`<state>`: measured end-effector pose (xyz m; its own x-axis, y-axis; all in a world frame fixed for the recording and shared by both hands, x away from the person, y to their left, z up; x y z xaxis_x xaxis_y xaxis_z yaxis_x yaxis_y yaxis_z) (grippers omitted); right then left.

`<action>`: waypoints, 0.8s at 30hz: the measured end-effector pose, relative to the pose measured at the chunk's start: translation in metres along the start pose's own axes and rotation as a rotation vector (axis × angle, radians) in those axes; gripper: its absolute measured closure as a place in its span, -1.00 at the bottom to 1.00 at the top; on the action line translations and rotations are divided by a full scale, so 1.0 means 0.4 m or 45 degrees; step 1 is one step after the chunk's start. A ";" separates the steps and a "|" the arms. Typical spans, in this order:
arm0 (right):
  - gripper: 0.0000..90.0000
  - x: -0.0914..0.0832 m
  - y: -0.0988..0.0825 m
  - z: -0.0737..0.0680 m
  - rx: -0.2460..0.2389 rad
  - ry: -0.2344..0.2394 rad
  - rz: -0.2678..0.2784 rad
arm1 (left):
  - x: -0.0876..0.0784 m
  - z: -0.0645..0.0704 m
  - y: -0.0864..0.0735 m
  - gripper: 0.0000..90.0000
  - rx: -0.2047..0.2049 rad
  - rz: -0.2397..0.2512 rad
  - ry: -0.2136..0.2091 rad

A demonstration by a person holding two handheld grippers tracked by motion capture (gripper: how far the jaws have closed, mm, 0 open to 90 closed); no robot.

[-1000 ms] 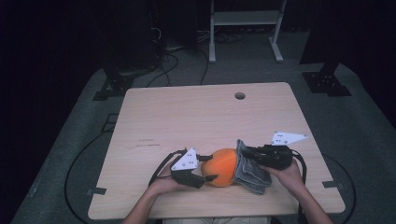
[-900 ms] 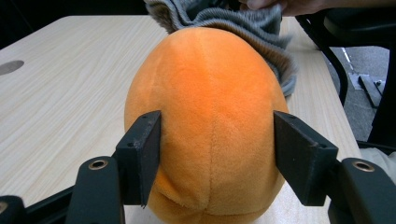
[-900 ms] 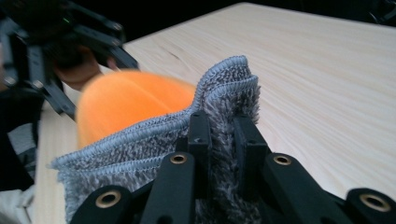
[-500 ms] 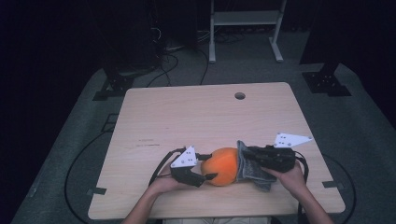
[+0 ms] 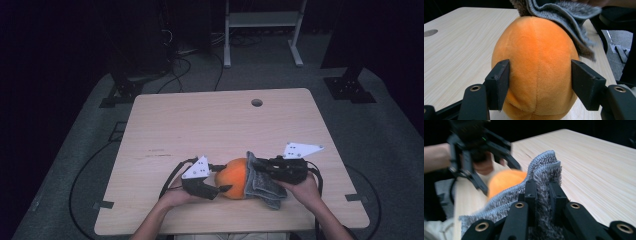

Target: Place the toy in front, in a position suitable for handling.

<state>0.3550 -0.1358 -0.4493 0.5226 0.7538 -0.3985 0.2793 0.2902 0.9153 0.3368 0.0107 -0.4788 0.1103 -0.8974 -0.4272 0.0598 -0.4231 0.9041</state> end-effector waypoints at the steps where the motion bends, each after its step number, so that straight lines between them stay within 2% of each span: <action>1: 0.75 -0.005 -0.009 0.010 0.015 -0.015 -0.012 | 0.001 0.000 0.001 -0.23 -0.002 0.001 0.002; 3: 0.75 -0.016 -0.015 0.018 0.018 -0.042 -0.016 | 0.004 0.000 0.004 -0.23 -0.005 0.006 0.004; 5: 0.75 -0.019 -0.008 0.004 -0.035 -0.064 -0.016 | 0.005 -0.004 0.003 -0.22 -0.004 0.003 0.010; 8: 0.75 -0.018 0.028 -0.049 -0.092 -0.004 0.029 | 0.007 -0.007 0.005 -0.21 -0.023 0.013 0.016; 10: 0.75 -0.009 0.051 -0.078 -0.123 0.036 0.052 | 0.010 -0.003 0.008 -0.22 -0.016 0.015 0.013; 13: 0.75 0.013 0.055 -0.084 -0.160 0.031 0.022 | 0.006 -0.001 0.009 -0.28 -0.007 0.017 0.003; 16: 0.75 0.031 0.029 -0.062 -0.110 0.032 0.002 | -0.002 -0.006 0.012 -0.47 -0.048 0.055 -0.020; 19: 0.75 0.025 0.009 -0.052 -0.097 0.016 0.011 | -0.006 -0.024 0.001 -0.66 -0.136 0.069 -0.033; 22: 0.75 0.011 -0.002 -0.038 -0.068 0.004 0.014 | 0.020 -0.019 -0.015 -0.75 -0.168 0.025 -0.076; 23: 0.75 0.009 -0.004 -0.035 -0.060 0.004 0.016 | 0.037 -0.012 -0.023 -0.75 -0.157 -0.013 -0.094; 24: 0.75 0.007 -0.006 -0.031 -0.060 0.000 0.022 | 0.045 -0.009 -0.026 -0.74 -0.138 -0.029 -0.085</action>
<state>0.3458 -0.1270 -0.4520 0.5273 0.7587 -0.3824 0.2318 0.3045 0.9239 0.3416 -0.0006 -0.4957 0.0418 -0.8957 -0.4427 0.1688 -0.4303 0.8867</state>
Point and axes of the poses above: each handheld gripper's, and its own axes: x roughly forward along the jaws, y roughly out of its top, z roughly to its right, the point moved 10 cm from there along x, roughly forward along the jaws, and after that the axes turned 8 degrees about -y, right-handed, at the moved point
